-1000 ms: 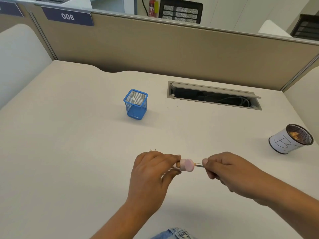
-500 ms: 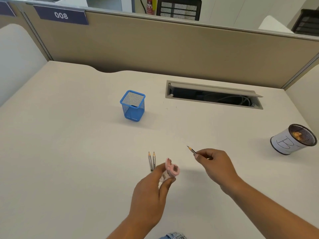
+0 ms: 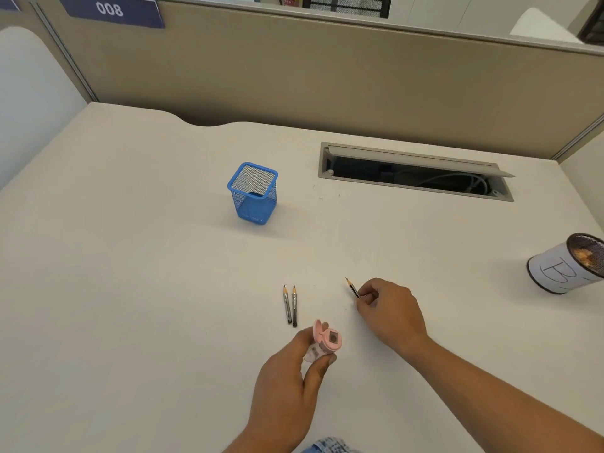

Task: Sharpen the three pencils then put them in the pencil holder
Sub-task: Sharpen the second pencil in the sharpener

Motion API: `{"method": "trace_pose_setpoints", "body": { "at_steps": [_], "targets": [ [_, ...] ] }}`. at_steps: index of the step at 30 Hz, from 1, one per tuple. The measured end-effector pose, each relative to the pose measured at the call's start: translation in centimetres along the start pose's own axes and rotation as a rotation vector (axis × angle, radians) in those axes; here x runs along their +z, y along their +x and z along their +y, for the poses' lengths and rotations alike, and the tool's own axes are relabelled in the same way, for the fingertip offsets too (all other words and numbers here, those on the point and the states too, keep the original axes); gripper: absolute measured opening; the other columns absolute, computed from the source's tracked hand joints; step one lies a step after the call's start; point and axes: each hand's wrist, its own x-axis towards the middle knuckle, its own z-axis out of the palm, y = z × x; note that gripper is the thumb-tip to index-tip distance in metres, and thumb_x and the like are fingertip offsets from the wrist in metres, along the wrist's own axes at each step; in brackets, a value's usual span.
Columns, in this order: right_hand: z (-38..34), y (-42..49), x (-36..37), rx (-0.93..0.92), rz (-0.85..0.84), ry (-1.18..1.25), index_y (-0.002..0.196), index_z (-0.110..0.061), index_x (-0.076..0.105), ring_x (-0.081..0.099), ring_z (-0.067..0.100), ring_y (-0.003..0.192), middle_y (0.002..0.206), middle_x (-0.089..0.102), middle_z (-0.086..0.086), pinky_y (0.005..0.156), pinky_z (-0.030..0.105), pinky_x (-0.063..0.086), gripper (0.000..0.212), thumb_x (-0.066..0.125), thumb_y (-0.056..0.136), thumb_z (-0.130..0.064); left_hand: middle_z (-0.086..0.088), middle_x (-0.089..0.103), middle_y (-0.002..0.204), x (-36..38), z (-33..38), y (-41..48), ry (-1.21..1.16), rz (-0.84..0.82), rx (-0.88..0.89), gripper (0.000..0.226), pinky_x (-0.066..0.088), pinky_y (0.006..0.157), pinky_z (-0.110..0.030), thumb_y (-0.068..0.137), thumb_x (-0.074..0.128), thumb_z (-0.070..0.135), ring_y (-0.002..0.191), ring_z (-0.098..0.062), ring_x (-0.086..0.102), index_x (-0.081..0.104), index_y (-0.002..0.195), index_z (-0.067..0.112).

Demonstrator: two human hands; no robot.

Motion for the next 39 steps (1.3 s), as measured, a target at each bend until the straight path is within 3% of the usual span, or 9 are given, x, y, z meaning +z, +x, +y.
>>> {"method": "trace_pose_setpoints", "body": {
  "at_steps": [3,6,10,15,20,25,29,35,39],
  "targets": [
    [0.3,0.3,0.2,0.003,0.006,-0.022,0.087,-0.031,0.067,0.064,0.009,0.076,0.074,0.067,-0.018,0.069,0.029,0.054,0.007,0.065,0.083,-0.027,0.043,0.060,0.105,0.1,0.0,-0.1,-0.001,-0.014,0.000,0.030,0.039,0.076,-0.002,0.092,0.057,0.042,0.089,0.018,0.057,0.045,0.113,0.061],
    [0.4,0.3,0.4,0.016,0.010,-0.028,0.088,-0.031,0.067,0.064,0.011,0.076,0.074,0.067,-0.017,0.067,0.029,0.054,0.006,0.066,0.083,-0.029,0.049,0.051,0.111,0.0,0.2,-0.3,0.009,-0.008,-0.002,0.029,0.038,0.071,-0.002,0.091,0.057,0.042,0.079,0.014,0.058,0.046,0.111,0.060],
    [0.4,0.3,0.3,0.024,0.008,-0.027,0.088,-0.029,0.066,0.063,0.010,0.075,0.077,0.066,-0.015,0.065,0.028,0.052,0.011,0.068,0.082,-0.038,0.039,0.061,0.106,-0.3,0.1,-0.5,0.010,0.006,-0.008,0.025,0.038,0.077,0.000,0.091,0.058,0.043,0.100,0.011,0.057,0.048,0.107,0.058],
    [-1.0,-0.8,-0.3,-0.034,0.120,-0.064,0.079,-0.027,0.062,0.060,0.010,0.067,0.073,0.064,-0.012,0.054,0.027,0.045,0.017,0.062,0.086,-0.042,0.032,0.066,0.105,-1.0,-0.1,-1.4,-0.006,0.035,0.011,0.026,0.040,0.081,-0.005,0.091,0.058,0.042,0.103,0.008,0.057,0.054,0.115,0.049],
    [-4.2,-2.6,1.3,-0.169,0.017,0.016,0.089,-0.026,0.065,0.062,0.010,0.074,0.082,0.066,-0.011,0.068,0.030,0.054,0.008,0.065,0.085,-0.033,0.034,0.064,0.105,-1.9,-0.3,-2.7,-0.009,0.060,0.025,0.027,0.038,0.079,-0.002,0.089,0.055,0.047,0.104,0.010,0.055,0.053,0.116,0.049],
    [-6.2,-3.5,4.3,-0.193,-0.096,0.043,0.107,-0.025,0.058,0.061,0.013,0.084,0.095,0.063,-0.009,0.076,0.030,0.053,0.034,0.073,0.079,-0.037,0.032,0.066,0.103,-3.2,-0.6,-4.3,-0.049,0.111,0.023,0.026,0.042,0.079,-0.007,0.088,0.051,0.055,0.100,0.005,0.060,0.053,0.114,0.051],
    [-6.5,-3.7,6.1,-0.298,-0.139,-0.186,0.125,-0.022,0.047,0.059,0.021,0.105,0.118,0.054,-0.002,0.083,0.034,0.051,0.053,0.069,0.081,-0.041,0.033,0.065,0.107,-4.3,-1.4,-5.7,-0.027,0.159,0.022,0.036,0.047,0.083,-0.014,0.083,0.048,0.060,0.102,0.005,0.061,0.054,0.117,0.049],
    [-6.9,-3.7,6.6,-0.384,-0.104,-0.265,0.131,-0.024,0.049,0.060,0.027,0.103,0.121,0.049,0.004,0.081,0.039,0.054,0.044,0.060,0.089,-0.032,0.038,0.062,0.112,-5.6,-1.8,-7.3,-0.021,0.210,0.010,0.038,0.043,0.083,-0.007,0.080,0.049,0.062,0.107,0.010,0.058,0.057,0.115,0.050],
    [-6.7,-3.5,6.7,-0.378,-0.092,-0.317,0.122,-0.019,0.058,0.060,0.025,0.098,0.118,0.050,0.003,0.079,0.038,0.055,0.034,0.056,0.092,-0.034,0.038,0.062,0.112,-6.0,-1.6,-7.5,-0.014,0.207,0.015,0.037,0.042,0.083,-0.007,0.080,0.049,0.062,0.107,0.011,0.058,0.058,0.114,0.049]
  ]
}}
